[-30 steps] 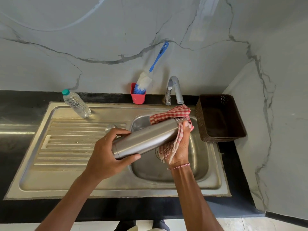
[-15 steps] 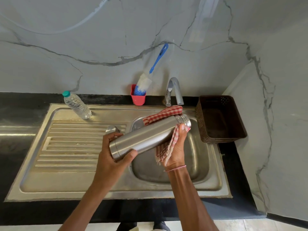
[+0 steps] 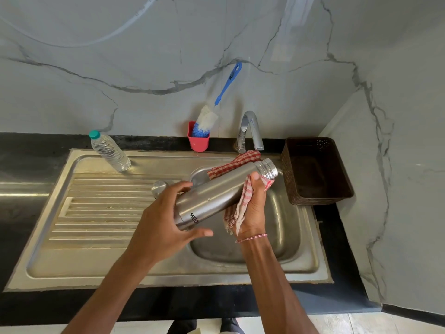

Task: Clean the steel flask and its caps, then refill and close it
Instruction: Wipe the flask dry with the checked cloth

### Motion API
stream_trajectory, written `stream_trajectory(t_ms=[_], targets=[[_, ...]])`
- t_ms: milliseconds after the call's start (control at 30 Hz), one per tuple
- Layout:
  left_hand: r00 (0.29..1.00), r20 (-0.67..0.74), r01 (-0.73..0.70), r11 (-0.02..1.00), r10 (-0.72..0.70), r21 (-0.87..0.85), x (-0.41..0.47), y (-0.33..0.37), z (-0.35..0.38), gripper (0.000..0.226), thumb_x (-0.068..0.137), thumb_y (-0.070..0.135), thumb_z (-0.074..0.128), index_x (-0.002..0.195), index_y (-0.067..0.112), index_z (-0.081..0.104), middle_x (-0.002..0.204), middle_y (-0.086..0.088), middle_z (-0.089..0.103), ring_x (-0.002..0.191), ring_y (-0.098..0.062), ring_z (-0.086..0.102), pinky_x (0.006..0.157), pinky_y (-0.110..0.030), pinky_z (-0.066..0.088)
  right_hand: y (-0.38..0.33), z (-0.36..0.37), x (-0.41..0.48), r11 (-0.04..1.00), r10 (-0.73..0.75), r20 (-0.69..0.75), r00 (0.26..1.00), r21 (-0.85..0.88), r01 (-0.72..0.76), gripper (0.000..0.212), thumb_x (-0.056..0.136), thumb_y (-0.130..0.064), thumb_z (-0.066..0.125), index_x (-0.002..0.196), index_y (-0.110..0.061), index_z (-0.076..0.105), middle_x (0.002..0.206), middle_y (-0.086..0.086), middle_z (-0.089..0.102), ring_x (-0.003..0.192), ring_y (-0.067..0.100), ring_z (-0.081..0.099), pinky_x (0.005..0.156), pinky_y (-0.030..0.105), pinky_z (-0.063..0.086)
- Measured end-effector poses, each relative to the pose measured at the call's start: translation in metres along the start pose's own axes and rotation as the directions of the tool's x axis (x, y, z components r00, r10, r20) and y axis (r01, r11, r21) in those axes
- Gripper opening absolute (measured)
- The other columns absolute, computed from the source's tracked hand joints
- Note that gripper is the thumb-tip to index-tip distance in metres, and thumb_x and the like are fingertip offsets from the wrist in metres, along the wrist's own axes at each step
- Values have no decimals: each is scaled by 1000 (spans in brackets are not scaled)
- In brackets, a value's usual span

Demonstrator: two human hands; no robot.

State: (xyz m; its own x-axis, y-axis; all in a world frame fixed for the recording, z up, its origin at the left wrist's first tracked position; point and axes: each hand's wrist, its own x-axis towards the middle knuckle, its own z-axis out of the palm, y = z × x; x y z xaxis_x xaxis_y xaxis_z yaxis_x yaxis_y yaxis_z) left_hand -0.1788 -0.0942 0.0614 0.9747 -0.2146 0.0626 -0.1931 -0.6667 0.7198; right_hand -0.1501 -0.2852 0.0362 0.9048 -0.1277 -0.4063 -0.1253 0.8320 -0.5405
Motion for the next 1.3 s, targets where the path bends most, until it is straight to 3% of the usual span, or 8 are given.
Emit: stream_trajectory(t_ms=[167, 267, 433, 533, 667, 867, 1100, 1300], targets=[[995, -11, -88, 911, 101, 402, 7, 5, 10, 85, 65, 57, 86, 135, 19, 54, 117, -1, 71, 93, -21, 72, 77, -40, 63, 1, -1, -2, 1000, 21, -46, 999, 0, -21, 84, 70, -53, 86, 143, -23, 55, 137, 15, 64, 126, 34, 63, 108, 55, 48], [958, 243, 147, 988, -153, 45, 16, 19, -4, 63, 61, 48, 90, 113, 24, 67, 93, 9, 74, 76, -8, 69, 63, -25, 56, -8, 0, -12, 999, 46, 16, 999, 7, -46, 51, 91, -52, 59, 129, -17, 64, 112, 14, 73, 105, 30, 71, 92, 47, 59], [743, 617, 627, 590, -259, -508, 7, 23, -5, 73, 61, 35, 88, 124, 7, 63, 101, -15, 78, 77, -34, 75, 52, -28, 50, -9, 2, -18, 997, 53, 104, 993, -56, -47, 67, 60, -64, 84, 112, -23, 73, 95, 10, 76, 88, 26, 75, 72, 41, 62], [910, 317, 391, 806, -266, -445, 0, 25, 0, 85, 58, 54, 89, 130, 24, 56, 118, 0, 72, 93, -13, 75, 64, -28, 59, -12, 6, -14, 998, 6, 77, 997, -63, -1, 79, 61, -64, 84, 124, -21, 65, 104, 11, 75, 98, 28, 74, 83, 46, 61], [999, 29, -45, 982, 40, 183, -4, 19, 12, 105, 61, 68, 87, 145, 28, 37, 138, 2, 60, 111, -12, 64, 90, -34, 59, -9, 8, -5, 999, -7, 2, 1000, -38, 7, 94, 58, -60, 89, 138, -20, 60, 128, 16, 66, 124, 36, 62, 108, 57, 47], [960, 233, 179, 981, -157, -75, 16, 20, -1, 77, 58, 33, 98, 116, 30, 48, 106, 11, 66, 85, -4, 68, 65, -19, 54, -4, 13, -14, 999, -28, -59, 998, -21, 27, 62, 86, -48, 67, 134, -10, 59, 104, 13, 70, 100, 31, 69, 91, 48, 58], [810, 551, 582, 391, -201, -713, 3, 10, 8, 85, 59, 37, 87, 133, 9, 57, 103, -28, 72, 65, -34, 65, 45, -27, 47, 0, 16, -19, 993, 83, 56, 995, -92, -78, 72, 62, -62, 83, 118, -20, 67, 100, 14, 72, 93, 31, 70, 81, 46, 59], [999, -33, 3, 968, -12, -249, -10, 12, 23, 88, 77, 67, 73, 145, 32, 29, 132, 8, 54, 115, 3, 62, 81, -14, 57, 0, 21, -13, 1000, -14, -46, 999, 26, 15, 79, 79, -46, 79, 143, -9, 51, 114, 19, 66, 103, 35, 70, 82, 46, 59]])
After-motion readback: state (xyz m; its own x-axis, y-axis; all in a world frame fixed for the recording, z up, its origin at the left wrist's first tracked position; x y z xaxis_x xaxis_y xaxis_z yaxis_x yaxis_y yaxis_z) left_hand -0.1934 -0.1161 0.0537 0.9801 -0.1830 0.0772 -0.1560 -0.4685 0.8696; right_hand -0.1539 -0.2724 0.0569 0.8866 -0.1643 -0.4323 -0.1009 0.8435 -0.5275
